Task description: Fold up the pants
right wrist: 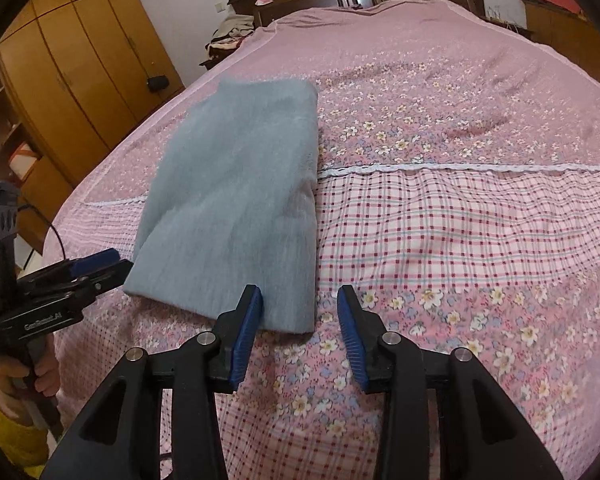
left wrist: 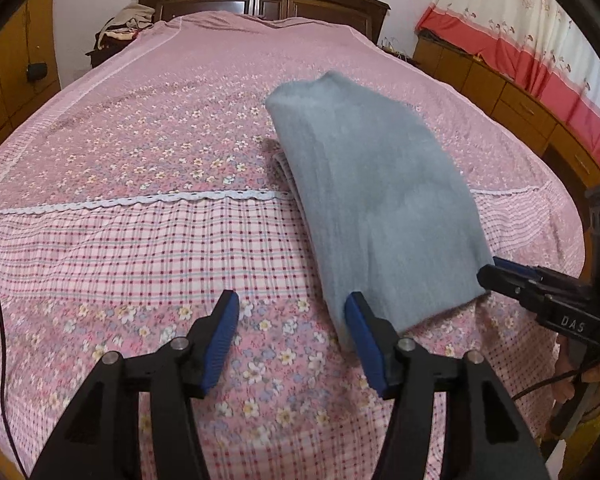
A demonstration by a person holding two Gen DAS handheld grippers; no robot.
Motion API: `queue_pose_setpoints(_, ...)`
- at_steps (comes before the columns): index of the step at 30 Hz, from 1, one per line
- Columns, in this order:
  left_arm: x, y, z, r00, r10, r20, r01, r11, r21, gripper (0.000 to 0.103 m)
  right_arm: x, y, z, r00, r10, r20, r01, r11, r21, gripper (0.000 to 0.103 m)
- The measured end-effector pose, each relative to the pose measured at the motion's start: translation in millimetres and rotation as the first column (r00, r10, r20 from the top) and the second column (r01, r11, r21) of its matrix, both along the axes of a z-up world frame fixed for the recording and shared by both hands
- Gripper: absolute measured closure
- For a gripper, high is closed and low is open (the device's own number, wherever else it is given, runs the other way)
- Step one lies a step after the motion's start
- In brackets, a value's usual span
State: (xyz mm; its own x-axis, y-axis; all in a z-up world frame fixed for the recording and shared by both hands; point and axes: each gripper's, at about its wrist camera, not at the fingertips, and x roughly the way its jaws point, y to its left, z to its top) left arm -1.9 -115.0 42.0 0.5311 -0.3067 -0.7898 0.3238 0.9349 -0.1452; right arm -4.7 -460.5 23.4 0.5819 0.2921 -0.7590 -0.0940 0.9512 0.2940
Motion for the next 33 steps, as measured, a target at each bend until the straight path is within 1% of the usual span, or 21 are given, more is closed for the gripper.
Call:
queue_pose_setpoints(7,-27,-5,6,1.000,0.017,-0.016,-0.017,1.000,-0.013,0.044,-21,5,8,1.000,-0.012,0.029,0.013,0.999,-0.043,0.051)
queue_pose_setpoints(10,-37,-9,1,0.998,0.024,-0.055,-0.025,1.000,-0.017,0.042,-35,8,13,0.999,-0.021,0.050,0.024,0.997,-0.075,0.043)
queue_pose_setpoints(11,-38,-11,-2,0.997,0.029,-0.070,-0.030,1.000,-0.010,0.041,-40,9,14,0.998,-0.028,0.056,0.033,0.995,-0.091,0.041)
queue_pose_setpoints(13,-42,-17,-7,0.996,0.038,-0.080,-0.038,0.999,0.007,0.040,-45,9,14,0.997,-0.040,0.065,0.047,0.992,-0.116,0.041)
queue_pose_setpoints(16,-48,-28,-12,0.997,0.053,-0.065,-0.050,0.998,0.047,0.038,-53,7,12,0.996,-0.064,0.070,0.073,0.987,-0.140,0.041)
queue_pose_setpoints(20,-51,-37,-16,0.996,0.066,-0.053,-0.063,0.997,0.053,0.028,-56,4,5,0.994,-0.088,0.066,0.099,0.979,-0.180,0.041)
queue_pose_setpoints(22,-53,-42,-18,0.996,0.076,-0.050,-0.074,0.996,0.056,0.025,-58,6,1,0.994,-0.089,0.067,0.100,0.977,-0.191,0.040)
queue_pose_setpoints(25,-51,-51,-23,0.995,0.085,-0.048,-0.082,0.994,0.070,0.022,-57,8,-6,0.993,-0.096,0.071,0.108,0.973,-0.203,0.036)
queue_pose_setpoints(29,-49,-59,-26,0.995,0.090,-0.048,-0.087,0.994,0.071,0.018,-55,10,-12,0.989,-0.122,0.080,0.135,0.972,-0.190,0.031)
queue_pose_setpoints(33,-46,-68,-30,0.995,0.091,-0.045,-0.088,0.993,0.077,0.016,-54,14,-15,0.988,-0.121,0.093,0.138,0.968,-0.208,0.028)
